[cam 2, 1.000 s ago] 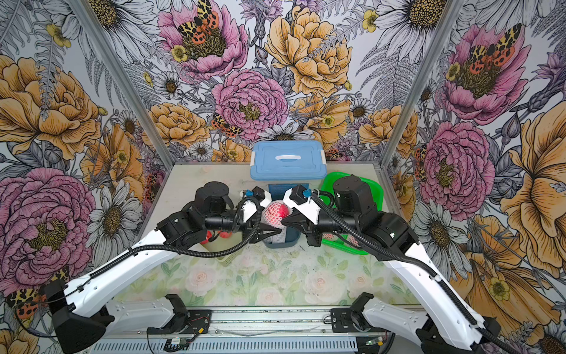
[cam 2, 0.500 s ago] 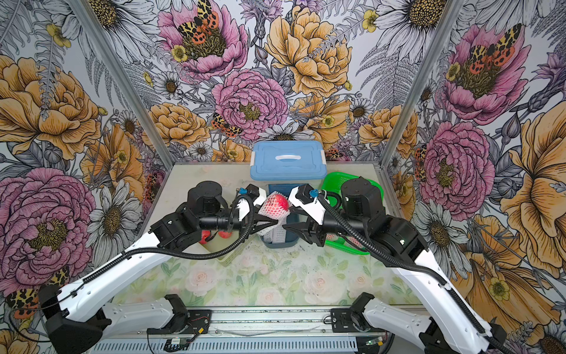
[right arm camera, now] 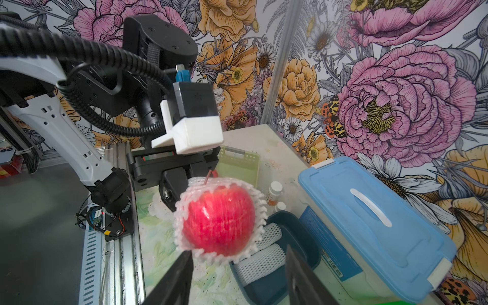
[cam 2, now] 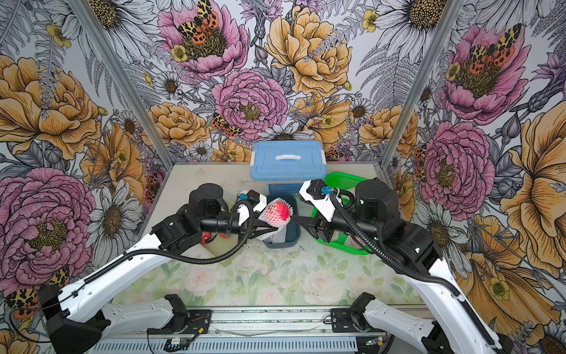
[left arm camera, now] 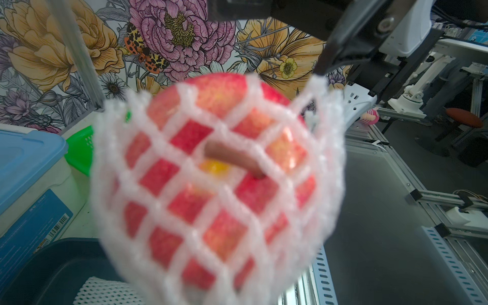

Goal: Remove foam nets from apples
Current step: Remove the foam net from the apple.

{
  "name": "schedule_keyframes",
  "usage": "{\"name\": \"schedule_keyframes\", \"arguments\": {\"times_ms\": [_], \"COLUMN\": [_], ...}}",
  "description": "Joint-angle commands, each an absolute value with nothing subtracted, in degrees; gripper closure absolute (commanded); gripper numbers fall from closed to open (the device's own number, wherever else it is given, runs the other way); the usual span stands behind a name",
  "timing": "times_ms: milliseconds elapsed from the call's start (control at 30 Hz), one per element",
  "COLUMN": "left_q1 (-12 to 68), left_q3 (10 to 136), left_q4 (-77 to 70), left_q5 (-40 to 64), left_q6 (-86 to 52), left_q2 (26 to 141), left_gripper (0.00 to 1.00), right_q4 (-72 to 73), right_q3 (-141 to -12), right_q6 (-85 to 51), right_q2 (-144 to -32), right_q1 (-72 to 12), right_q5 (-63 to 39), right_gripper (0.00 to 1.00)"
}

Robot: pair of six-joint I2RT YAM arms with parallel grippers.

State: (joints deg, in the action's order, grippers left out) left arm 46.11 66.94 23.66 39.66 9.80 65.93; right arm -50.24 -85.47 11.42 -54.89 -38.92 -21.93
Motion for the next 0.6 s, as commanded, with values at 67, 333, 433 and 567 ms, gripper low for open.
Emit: {"name": "schedule_keyframes", "arguments": {"times_ms": [67,333,433,567], "left_q1": [46.2,46.2,46.2,46.2], "left_q3": [66.0,65.7,65.6,65.4], "left_q4": [23.2,23.5,23.5,23.6], "left_q5": [44.0,43.1,42.3,41.6], "left_q6": [13.0,13.4,13.4,13.5], "left_q2": [63.8,63.6,63.5,63.6], "left_gripper": [1.0,1.0,1.0,1.0], "right_q4": [-49.7,-49.9,-49.9,-50.1], "right_q3": [-87.3,-89.2,-89.3,-89.5], "right_q6": [12.1,11.6,11.4,11.3], "right_q2": [-56.8,-59.8,-60.4,-60.5], "right_q1": [-38.6,-38.7,-39.0,-39.5], "right_q5": [-26.2,-31.7,-33.0,-33.0], "right_gripper": [0.39,0.36,0.35,0.32]}}
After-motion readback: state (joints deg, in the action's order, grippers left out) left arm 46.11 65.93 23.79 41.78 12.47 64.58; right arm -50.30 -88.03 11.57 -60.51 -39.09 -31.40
